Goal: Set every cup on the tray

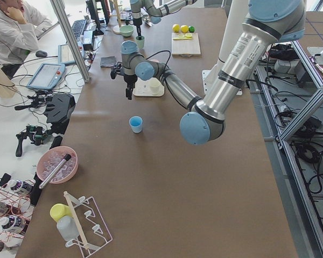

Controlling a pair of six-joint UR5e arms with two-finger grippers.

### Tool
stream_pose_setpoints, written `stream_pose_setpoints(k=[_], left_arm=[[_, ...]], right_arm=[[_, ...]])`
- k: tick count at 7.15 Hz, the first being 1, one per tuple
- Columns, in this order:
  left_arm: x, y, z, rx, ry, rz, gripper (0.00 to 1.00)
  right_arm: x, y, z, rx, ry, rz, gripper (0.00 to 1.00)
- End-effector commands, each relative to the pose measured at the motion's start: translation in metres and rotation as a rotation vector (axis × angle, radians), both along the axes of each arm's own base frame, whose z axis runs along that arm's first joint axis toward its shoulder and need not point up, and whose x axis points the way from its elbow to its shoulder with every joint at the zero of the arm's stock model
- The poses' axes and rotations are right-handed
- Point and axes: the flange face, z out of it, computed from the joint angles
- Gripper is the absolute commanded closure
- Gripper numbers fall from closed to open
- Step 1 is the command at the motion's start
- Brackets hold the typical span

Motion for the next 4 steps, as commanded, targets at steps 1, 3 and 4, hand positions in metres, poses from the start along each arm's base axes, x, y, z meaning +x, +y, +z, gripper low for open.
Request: stream_pose_setpoints(k=[1,3,4], left_arm=[[-0.046,0.003,0.065,0.017,-0.058,0.036,0.02],[-0.05,0.019,0.107,0.017,-0.05,0.038,0.02],[-0.049,0.023,0.121,0.035,-0.041,0.043,0.03]], right_arm=[[-0.032,0.005,-0.066,-0.025,-0.062,0.031,1.0],[-0.116,0.029,-0.15,-0.077,-0.115,0.044,1.0],[-0.137,0.038,-0.173,-0.075,-0.127,0.039,1.0]])
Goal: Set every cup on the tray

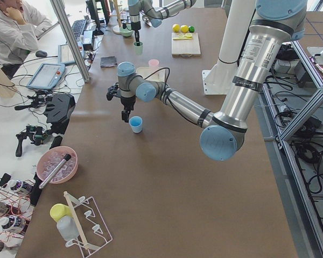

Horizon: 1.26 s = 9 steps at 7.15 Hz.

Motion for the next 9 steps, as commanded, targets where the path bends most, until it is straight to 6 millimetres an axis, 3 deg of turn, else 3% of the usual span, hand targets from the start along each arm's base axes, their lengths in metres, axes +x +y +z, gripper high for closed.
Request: stream_pose_setpoints(k=[1,3,4,5,6,7,8,9], left_arm=[[0.009,0.005,0.038,0.027,0.018,0.016,0.04],[0.027,0.006,0.062,0.046,0.031,0.039,0.13],[0.031,0.008,0.059,0.026,0.042,0.017,0.32],[0.043,0.016,0.055,-0.019,0.071,0.017,0.57],[0.047,0.02,0.048,-0.033,0.097,0.023,0.97],[0.054,0.024,0.048,-0.037,0.098,0.034,1.0],[0.055,0.023,0.043,-0.035,0.101,0.035,1.0],[0.058,0.025,0.024,-0.029,0.132,0.055,1.0]], right_arm=[[-0.071,0.032,-0.052,-0.009,-0.011,0.0,1.0],[-0.104,0.053,-0.055,0.015,0.005,-0.025,1.0],[-0.107,0.055,-0.058,0.005,0.004,-0.017,1.0],[-0.108,0.055,-0.059,0.004,0.001,-0.016,0.55],[-0.089,0.038,-0.072,0.001,-0.011,0.008,0.01],[-0.074,0.03,-0.074,-0.01,-0.032,0.001,0.0],[-0.046,0.015,-0.077,-0.03,-0.061,0.013,0.0],[-0.022,0.002,-0.07,-0.047,-0.071,0.031,0.0]])
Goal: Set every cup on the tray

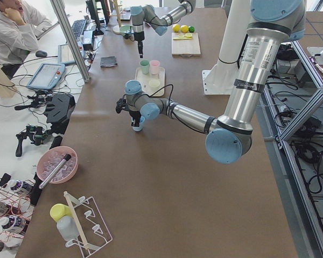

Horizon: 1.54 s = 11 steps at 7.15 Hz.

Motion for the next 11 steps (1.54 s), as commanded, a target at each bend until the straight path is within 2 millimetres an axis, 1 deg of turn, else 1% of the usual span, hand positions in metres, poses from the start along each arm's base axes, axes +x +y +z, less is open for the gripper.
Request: stream_pose_setpoints(k=[1,2,3,4,5,6,7,8,9,10,11], left_arm=[[0.008,0.001,-0.057,-0.028,0.064,0.034,1.0],[0.018,-0.015,-0.122,-0.058,0.051,0.027,1.0],[0.043,-0.022,-0.171,-0.099,0.053,0.008,1.0],[0.095,-0.019,-0.201,-0.107,0.036,-0.011,1.0],[0.138,-0.022,-0.219,-0.084,0.004,-0.017,1.0],[0.179,-0.029,-0.234,-0.086,0.008,-0.03,1.0],[0.211,-0.026,-0.243,-0.092,0.015,-0.018,1.0],[0.214,-0.025,-0.24,-0.093,0.011,-0.013,1.0],[0.216,-0.027,-0.238,-0.07,-0.008,-0.033,0.16],[0.211,-0.031,-0.241,-0.061,-0.007,-0.041,0.02],[0.183,-0.048,-0.243,-0.052,0.007,-0.059,0.02]], right_arm=[[0.048,-0.025,0.015,-0.015,-0.019,0.018,0.0],[0.069,-0.031,0.036,-0.017,-0.012,0.022,0.0],[0.097,-0.038,0.067,0.011,0.01,0.017,0.0],[0.12,-0.041,0.098,0.028,0.037,0.008,0.0],[0.135,-0.041,0.125,0.039,0.065,0.005,0.0],[0.146,-0.038,0.148,0.037,0.089,0.004,0.0],[0.151,-0.037,0.157,0.033,0.098,0.005,0.0],[0.151,-0.038,0.161,0.018,0.106,0.004,0.0],[0.151,-0.037,0.161,0.003,0.113,0.003,0.0],[0.152,-0.037,0.16,0.003,0.11,0.003,0.0],[0.164,-0.041,0.162,0.001,0.112,0.022,0.0]])
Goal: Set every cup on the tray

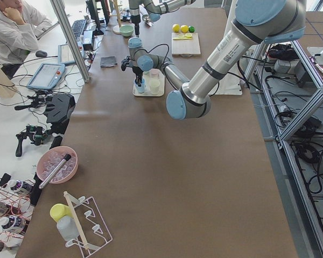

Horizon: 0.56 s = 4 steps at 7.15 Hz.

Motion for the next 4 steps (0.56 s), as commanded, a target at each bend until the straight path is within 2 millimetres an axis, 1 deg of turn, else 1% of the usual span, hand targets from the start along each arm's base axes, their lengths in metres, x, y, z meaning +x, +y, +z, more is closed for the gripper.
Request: stream_pose_setpoints(k=[1,2,3,4], left_arm=[[-0.08,-0.018,0.016,0.022,0.034,0.004,0.02],[-0.135,-0.005,0.056,0.058,0.035,0.031,0.02],[-0.178,-0.007,0.093,0.086,0.005,0.033,0.02],[-0.229,-0.017,0.132,0.148,-0.036,0.058,0.02]], right_arm=[[0.036,-0.007,0.009,-0.01,0.004,0.049,0.0],[0.062,-0.006,0.028,-0.003,0.018,0.062,0.0],[0.095,-0.002,0.061,0.038,0.04,0.033,0.0],[0.13,-0.001,0.084,0.067,0.053,0.023,0.0]])
